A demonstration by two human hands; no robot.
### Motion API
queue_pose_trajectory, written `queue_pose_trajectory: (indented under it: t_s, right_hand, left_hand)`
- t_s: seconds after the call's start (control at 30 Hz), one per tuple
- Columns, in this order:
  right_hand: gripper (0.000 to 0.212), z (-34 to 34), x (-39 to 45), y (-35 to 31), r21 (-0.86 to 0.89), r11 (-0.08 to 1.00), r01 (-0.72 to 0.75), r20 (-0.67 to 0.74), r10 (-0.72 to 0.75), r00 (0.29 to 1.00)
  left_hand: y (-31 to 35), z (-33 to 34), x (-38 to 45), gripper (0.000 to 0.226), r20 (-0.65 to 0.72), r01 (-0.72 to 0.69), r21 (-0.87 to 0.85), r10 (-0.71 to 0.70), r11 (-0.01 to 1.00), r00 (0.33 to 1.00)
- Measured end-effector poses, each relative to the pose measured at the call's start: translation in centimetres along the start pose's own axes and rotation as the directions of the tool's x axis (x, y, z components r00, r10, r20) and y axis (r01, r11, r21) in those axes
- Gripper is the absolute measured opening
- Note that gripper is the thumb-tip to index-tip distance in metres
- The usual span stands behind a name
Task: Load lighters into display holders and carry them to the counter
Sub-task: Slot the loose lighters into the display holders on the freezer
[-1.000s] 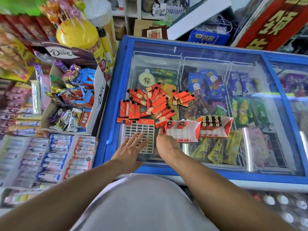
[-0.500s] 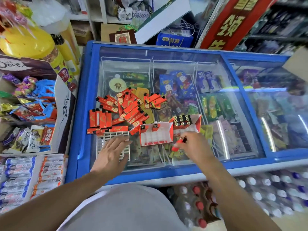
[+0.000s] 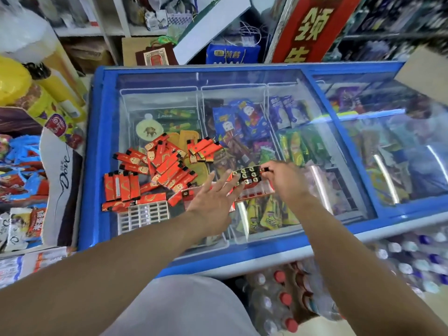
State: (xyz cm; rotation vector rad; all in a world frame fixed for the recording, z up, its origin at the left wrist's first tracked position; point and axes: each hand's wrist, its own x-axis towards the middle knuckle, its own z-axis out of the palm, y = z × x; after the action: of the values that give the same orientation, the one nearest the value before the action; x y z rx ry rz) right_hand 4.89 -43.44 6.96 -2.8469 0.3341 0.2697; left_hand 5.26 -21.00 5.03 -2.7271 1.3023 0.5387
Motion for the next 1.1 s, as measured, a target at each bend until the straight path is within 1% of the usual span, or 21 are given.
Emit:
queue_pose_trajectory:
  t_s: [0.1,0.2,0.33,0.4,0.53,0.63,0.7,0.77,0.83,0.87,0.93,0.97,1.03,1.07,1.1]
  right_hand:
    - [0.020,-0.2,0.4,0.8,-0.039,0.996,0.078,0.030,-0.077,0.997]
    - [0.022,-0.2,0.5,1.2,-0.048,0.994,0.096,0.061,-0.093,0.994]
    - [0.017,0.2,0.2,1.0,-0.024,0.996,0.082,-0.058,-0.083,0.995]
    - [0.017,0.2,0.1,0.8,0.001,0.998,0.062,-0.107,-0.062,0.992]
    - [0.009,-1.1,0.3,-0.8,-0.007,1.000,0.030,-0.213,-0.031,0.976]
    - [0.009,-1.5,1.5,-3.9,-0.003,0.994,0.111,-0.267,-0.108,0.958]
    - [0.014,-0.8,2.7,-6.6,0.027,0.984,0.175,-0.204,-0.166,0.965]
    - [0.027,0.6,4.5,-9.1,0.128,0.981,0.143,-0.062,-0.136,0.989]
    - [0.042,2.0,6.4,-10.9,0.228,0.974,0.016,0.079,-0.035,0.996]
    - [0.050,2.4,7.2,-11.6,0.257,0.965,-0.051,0.128,0.018,0.992]
    - [0.073,2.8,8.3,-12.8,0.263,0.950,-0.170,0.210,0.115,0.971]
    - [0.076,2.8,8.5,-13.3,0.266,0.942,-0.205,0.241,0.141,0.960]
    - [0.066,3.2,9.0,-13.6,0.277,0.929,-0.246,0.264,0.173,0.949]
    - [0.062,3.7,9.5,-13.5,0.284,0.916,-0.283,0.281,0.203,0.938]
    - [0.063,4.1,9.9,-13.5,0.302,0.903,-0.307,0.283,0.222,0.933]
  left_hand:
    - [0.0,0.0,0.4,0.090,0.052,0.002,0.051,-0.005,0.999,0.999]
    - [0.0,-0.1,0.4,0.090,0.067,-0.002,0.066,-0.003,0.998,0.998]
    - [-0.3,-0.2,0.3,0.092,0.085,-0.005,0.016,0.003,1.000,0.996]
    - [-0.6,0.1,0.0,0.092,0.056,0.007,-0.031,-0.006,1.000,0.998]
    - [-1.6,1.4,-2.4,0.084,-0.080,0.028,-0.144,-0.040,0.989,0.996]
    - [-3.2,3.5,-5.7,0.079,-0.111,0.101,-0.206,-0.126,0.973,0.986]
    - [-4.4,5.4,-7.9,0.078,-0.138,0.166,-0.197,-0.195,0.966,0.971]
    - [-5.4,6.9,-10.0,0.080,-0.149,0.233,-0.227,-0.271,0.945,0.951]
    - [-6.2,8.2,-11.8,0.083,-0.103,0.293,-0.305,-0.337,0.906,0.936]
    - [-6.7,8.9,-12.7,0.085,-0.072,0.312,-0.333,-0.354,0.890,0.932]
    - [-7.4,10.6,-14.2,0.091,0.008,0.340,-0.348,-0.360,0.874,0.933]
    - [-7.8,11.6,-14.8,0.098,0.070,0.350,-0.328,-0.347,0.878,0.935]
    - [-8.4,12.6,-15.2,0.110,0.158,0.346,-0.290,-0.311,0.892,0.937]
    - [-8.6,12.6,-15.2,0.110,0.156,0.336,-0.289,-0.302,0.896,0.940]
    - [-8.9,12.4,-15.1,0.107,0.143,0.318,-0.294,-0.288,0.901,0.947]
